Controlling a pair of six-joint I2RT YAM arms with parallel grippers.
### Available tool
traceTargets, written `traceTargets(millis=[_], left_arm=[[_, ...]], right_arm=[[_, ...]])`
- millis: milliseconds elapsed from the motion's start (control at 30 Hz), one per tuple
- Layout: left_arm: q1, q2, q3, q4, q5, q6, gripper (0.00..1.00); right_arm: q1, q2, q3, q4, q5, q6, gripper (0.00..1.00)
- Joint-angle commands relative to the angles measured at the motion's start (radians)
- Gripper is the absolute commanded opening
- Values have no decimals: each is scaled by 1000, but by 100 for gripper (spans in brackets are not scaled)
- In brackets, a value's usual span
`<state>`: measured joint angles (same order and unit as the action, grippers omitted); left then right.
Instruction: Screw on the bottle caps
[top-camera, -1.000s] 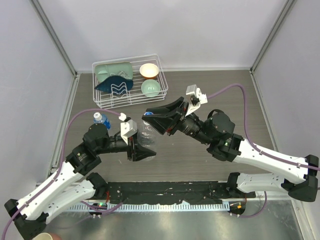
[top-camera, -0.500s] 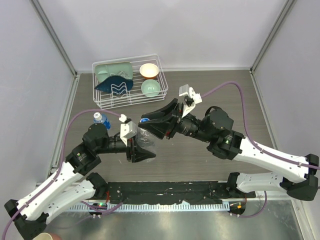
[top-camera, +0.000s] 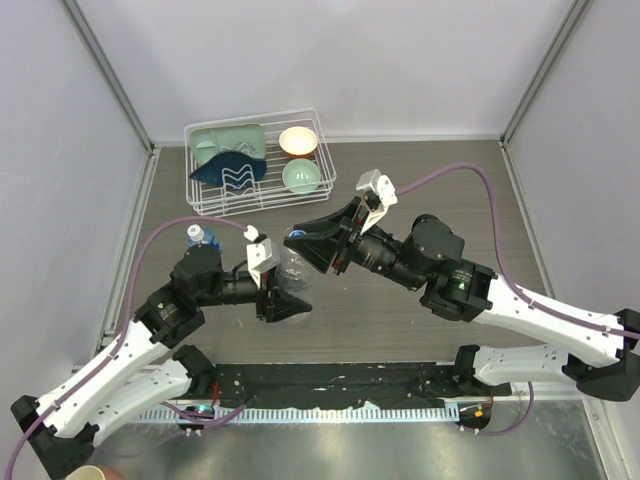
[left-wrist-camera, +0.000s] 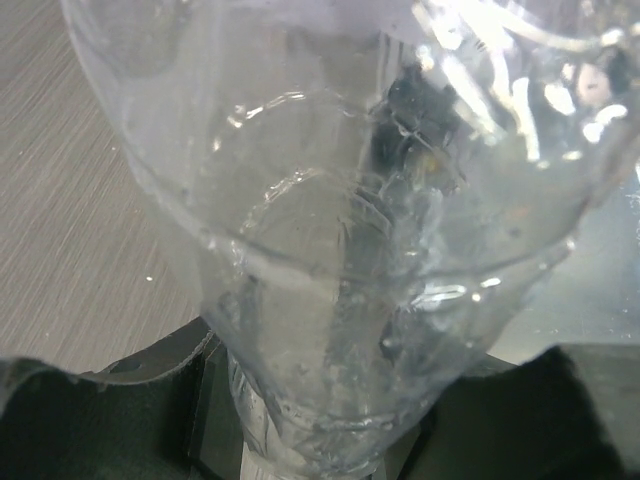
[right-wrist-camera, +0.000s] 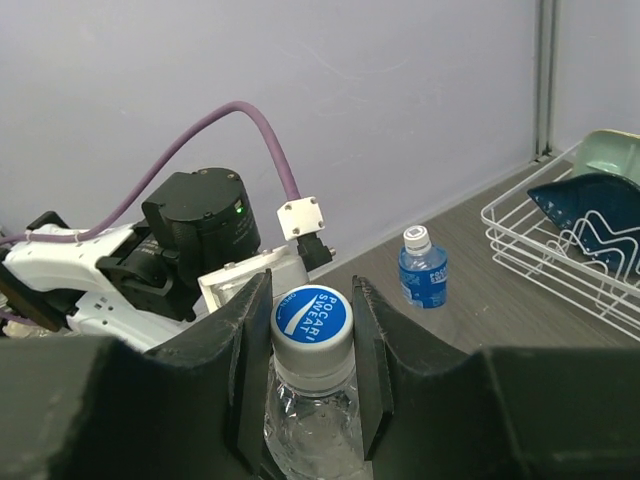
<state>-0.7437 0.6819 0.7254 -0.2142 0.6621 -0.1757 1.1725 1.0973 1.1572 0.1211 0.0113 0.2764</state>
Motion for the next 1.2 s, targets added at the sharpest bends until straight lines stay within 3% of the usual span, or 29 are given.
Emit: traceTargets(millis=[0,333,467,667,767,800,900,1167], left_arm=[[26,-10,140,266,-96,-19,0],[26,36,183,239,-265,97,0],[26,30,151,251,-292,148,0],[29,25,117,259,-343,154,0],[30,22,103,262,-349,151,0],[33,19,98,263,-348,147,0],[33,15,92,263,-352,143,0],[40,7,69,262,-328,120,0]], right_arm=[[61,62,-74,-316,88,38,1],[205,260,99,-610,574,204,1],[249,358,223,-878,755,306,1],[311,478,403,-1113,930,434,2],[325,495,441,-1138,958,440,15],[326,500,449,-1141,966,440,27],[329,489,469,-1111,967,406,45],[329,427,525,-971,918,250,63]])
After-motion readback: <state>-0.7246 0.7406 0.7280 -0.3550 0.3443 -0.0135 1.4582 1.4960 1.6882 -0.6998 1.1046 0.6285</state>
